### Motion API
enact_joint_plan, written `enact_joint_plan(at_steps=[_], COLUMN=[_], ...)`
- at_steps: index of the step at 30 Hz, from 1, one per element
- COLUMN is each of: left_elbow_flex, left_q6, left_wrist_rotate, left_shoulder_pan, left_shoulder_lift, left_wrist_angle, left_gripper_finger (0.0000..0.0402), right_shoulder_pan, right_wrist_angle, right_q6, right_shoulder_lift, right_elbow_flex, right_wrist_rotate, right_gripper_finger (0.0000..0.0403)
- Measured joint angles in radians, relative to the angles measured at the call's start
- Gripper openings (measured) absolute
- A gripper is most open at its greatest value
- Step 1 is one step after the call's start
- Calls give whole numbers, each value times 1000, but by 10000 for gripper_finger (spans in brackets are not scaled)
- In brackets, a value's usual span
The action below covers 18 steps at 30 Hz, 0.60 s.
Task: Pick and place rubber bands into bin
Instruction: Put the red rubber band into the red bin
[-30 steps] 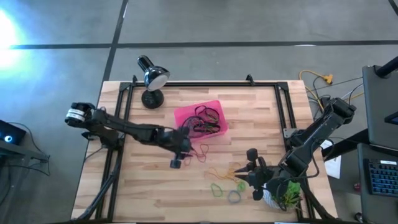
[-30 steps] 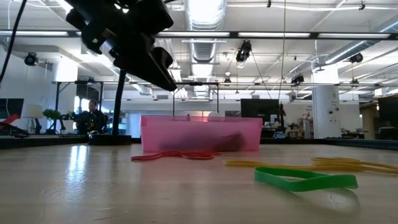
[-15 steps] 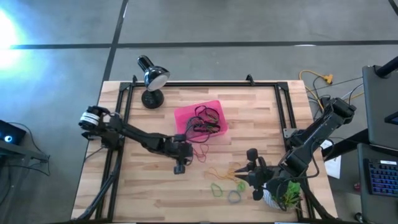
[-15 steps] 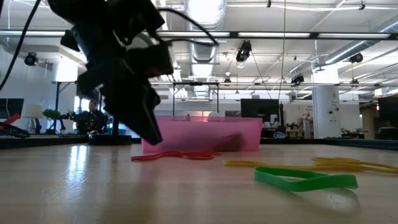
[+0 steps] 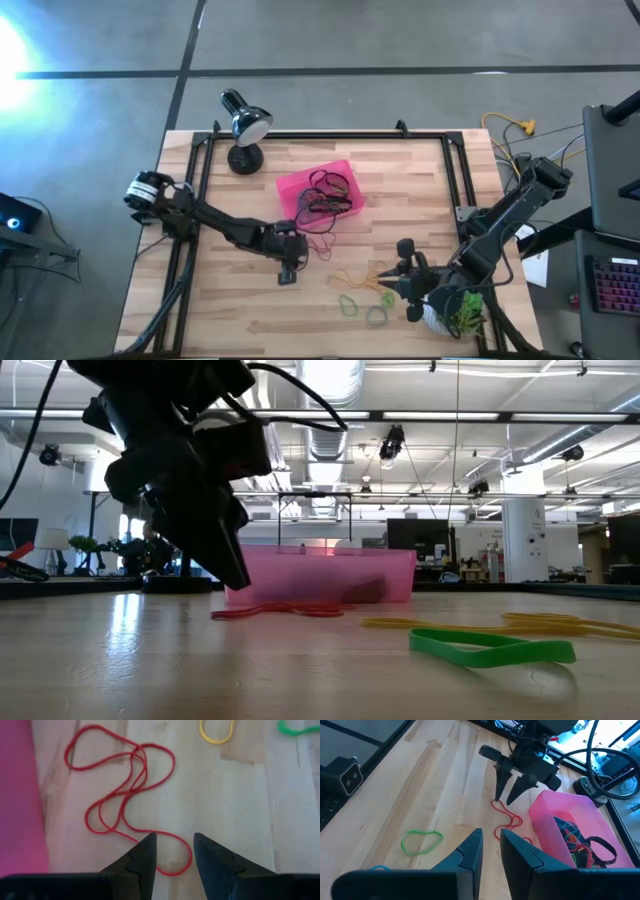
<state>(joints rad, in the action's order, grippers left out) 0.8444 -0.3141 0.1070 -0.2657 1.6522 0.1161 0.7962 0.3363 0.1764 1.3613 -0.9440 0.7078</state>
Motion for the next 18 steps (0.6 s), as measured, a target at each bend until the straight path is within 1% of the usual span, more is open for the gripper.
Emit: enact_joint_plan(at_steps=[8, 14, 18], left_elbow_flex=[1, 8, 12], left_q6=[-21, -15, 35], left_wrist_rotate=[4, 17, 48], left_shoulder_pan=[-10, -63, -99], left_shoulder_lift=[2, 2, 2], left_wrist_angle=[23, 53, 51], left_gripper_finger=[114, 114, 114], right_shoulder_pan=[0, 0, 0], right_wrist_angle=[0, 2, 4], right_q6=[0, 0, 0], right_shoulder_lift=[0, 0, 0], right_elbow_flex=[0, 0, 0], right_wrist_rotate=[0, 0, 0], right_gripper_finger=[56, 56, 56])
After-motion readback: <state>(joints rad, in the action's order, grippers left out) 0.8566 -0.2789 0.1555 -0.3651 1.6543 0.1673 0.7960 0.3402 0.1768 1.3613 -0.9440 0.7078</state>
